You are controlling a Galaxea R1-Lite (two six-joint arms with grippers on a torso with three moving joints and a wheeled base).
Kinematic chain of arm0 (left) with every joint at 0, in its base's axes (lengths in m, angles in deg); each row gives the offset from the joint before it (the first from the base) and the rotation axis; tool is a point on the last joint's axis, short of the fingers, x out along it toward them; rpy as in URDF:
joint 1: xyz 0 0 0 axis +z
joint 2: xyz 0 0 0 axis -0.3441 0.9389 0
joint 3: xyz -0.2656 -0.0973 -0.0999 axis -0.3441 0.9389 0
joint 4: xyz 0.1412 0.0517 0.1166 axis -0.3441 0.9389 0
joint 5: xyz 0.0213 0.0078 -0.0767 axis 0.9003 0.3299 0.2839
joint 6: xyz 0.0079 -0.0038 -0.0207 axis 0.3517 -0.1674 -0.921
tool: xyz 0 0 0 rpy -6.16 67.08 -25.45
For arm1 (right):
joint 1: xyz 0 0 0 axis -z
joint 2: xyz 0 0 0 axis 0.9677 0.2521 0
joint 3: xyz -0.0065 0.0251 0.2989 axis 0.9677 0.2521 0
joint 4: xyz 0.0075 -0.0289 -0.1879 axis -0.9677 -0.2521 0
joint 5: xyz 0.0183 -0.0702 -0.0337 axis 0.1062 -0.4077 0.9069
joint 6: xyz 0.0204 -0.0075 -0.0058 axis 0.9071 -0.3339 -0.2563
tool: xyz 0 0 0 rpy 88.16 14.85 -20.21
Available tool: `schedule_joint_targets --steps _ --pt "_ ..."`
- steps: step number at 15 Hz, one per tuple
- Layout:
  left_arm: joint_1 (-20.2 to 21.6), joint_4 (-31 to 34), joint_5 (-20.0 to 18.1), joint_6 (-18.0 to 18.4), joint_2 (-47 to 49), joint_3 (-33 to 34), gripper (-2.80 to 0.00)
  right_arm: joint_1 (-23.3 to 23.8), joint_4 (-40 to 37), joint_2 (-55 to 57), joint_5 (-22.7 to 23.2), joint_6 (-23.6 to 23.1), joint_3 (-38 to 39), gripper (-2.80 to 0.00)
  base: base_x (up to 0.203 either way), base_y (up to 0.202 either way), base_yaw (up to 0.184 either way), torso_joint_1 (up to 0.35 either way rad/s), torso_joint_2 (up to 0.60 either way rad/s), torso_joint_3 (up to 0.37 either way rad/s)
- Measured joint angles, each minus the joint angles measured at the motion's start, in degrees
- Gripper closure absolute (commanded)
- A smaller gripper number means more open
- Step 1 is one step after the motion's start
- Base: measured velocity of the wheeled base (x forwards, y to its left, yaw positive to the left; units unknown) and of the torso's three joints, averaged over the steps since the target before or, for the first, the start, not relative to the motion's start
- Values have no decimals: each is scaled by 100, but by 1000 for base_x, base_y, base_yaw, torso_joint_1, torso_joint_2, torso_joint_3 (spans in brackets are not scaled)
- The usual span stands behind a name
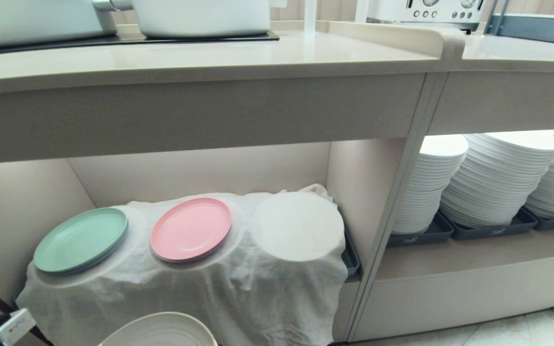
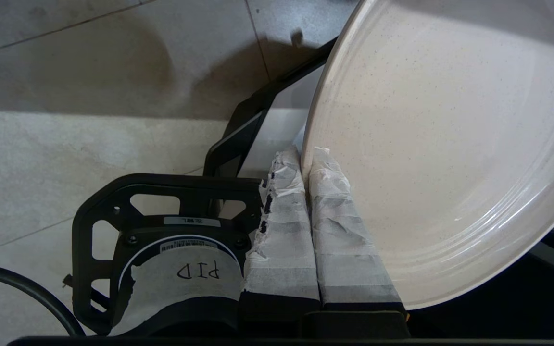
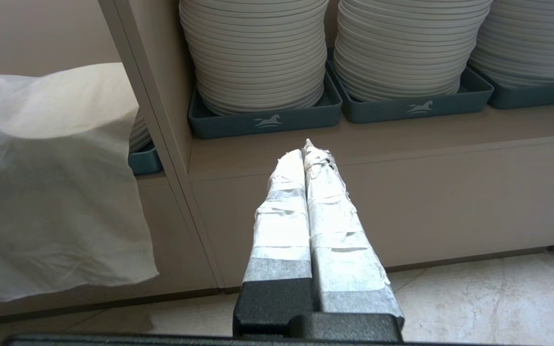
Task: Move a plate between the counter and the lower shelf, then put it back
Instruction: Put the plate in the cupboard
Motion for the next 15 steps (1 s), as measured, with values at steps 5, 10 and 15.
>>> schedule_joint_targets --steps 5,10,15 --pt "0 -11 2 2 -9 -5 0 2 0 0 -1 0 0 0 0 0 0 0 0 0" --pt "-28 -21 0 -48 -5 5 0 2 0 0 -4 -2 0 0 0 0 0 0 0 0" --pt "0 -27 43 -38 -2 -37 0 2 0 0 -1 0 0 0 0 0 0 0 0 0"
